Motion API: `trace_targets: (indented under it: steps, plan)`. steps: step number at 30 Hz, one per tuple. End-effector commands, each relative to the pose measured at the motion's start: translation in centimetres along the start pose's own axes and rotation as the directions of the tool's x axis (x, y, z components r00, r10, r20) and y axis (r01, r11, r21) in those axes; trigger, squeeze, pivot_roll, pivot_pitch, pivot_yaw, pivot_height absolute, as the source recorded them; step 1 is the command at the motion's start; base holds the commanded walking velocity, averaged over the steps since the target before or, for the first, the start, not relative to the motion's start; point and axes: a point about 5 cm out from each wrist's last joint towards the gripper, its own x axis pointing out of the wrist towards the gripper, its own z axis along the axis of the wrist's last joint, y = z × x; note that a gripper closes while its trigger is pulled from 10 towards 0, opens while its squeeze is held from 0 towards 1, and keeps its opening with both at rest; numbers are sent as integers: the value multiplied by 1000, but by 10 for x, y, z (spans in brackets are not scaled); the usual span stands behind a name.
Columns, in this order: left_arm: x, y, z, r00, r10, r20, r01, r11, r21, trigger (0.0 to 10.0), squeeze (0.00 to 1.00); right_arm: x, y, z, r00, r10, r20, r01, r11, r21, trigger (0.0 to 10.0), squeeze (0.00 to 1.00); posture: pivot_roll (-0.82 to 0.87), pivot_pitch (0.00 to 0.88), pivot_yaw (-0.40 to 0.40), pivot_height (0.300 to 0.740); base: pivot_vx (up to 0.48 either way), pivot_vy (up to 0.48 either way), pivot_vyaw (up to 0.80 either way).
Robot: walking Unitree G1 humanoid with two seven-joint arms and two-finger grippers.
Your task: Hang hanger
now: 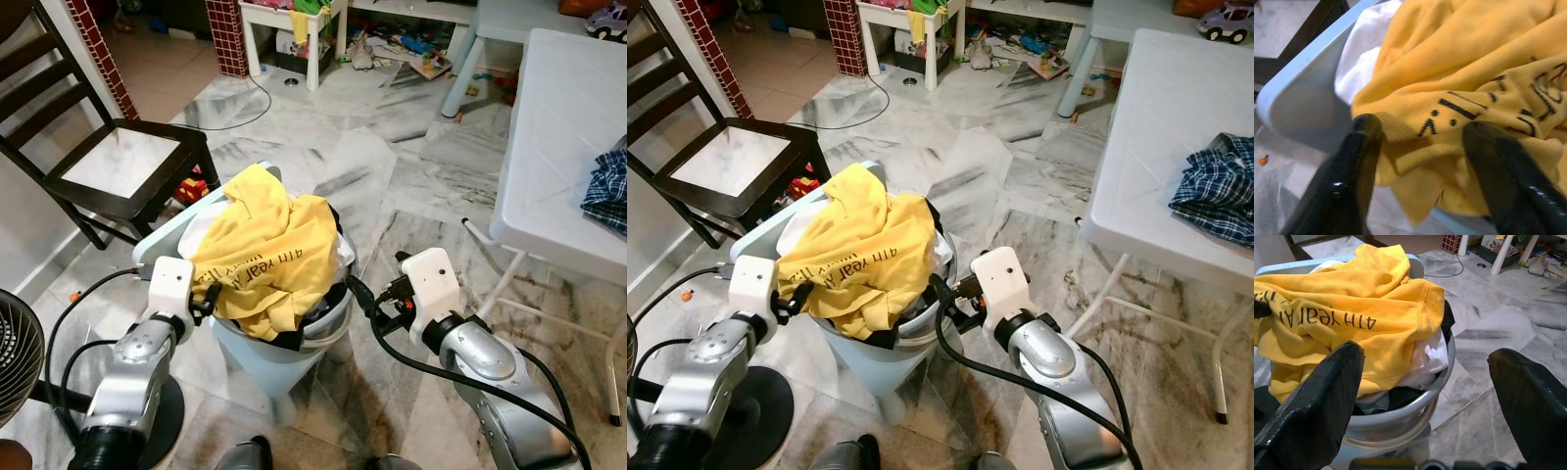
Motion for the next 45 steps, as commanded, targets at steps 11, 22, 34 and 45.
trace_targets:
  steps: [11, 22, 34, 45]
  plan:
    - [10, -12, 5, 993, -110, 37, 111, 993, -36, 0, 0, -7, 3, 0, 999, 40, 1, -40, 999, 0, 10000, 0, -119, 158, 20, 740, 0, 0, 0]
    - [9, -10, 1, 990, -138, 24, 139, 988, -72, 0, 0, -6, 4, 0, 999, 44, -2, -44, 999, 3, 10000, 0, -109, 166, 20, 740, 0, 0, 0]
    - [9, -15, -1, 984, -177, 13, 178, 981, -72, 0, 0, -6, 3, -1, 999, 35, -5, -35, 999, 3, 10000, 0, -111, 166, 22, 740, 0, 0, 0]
    - [14, -22, 22, 976, -173, 131, 189, 974, -123, 0, 0, -2, 4, -1, 1000, 31, 2, -31, 999, 7, 10000, 0, -99, 149, 25, 740, 0, 0, 0]
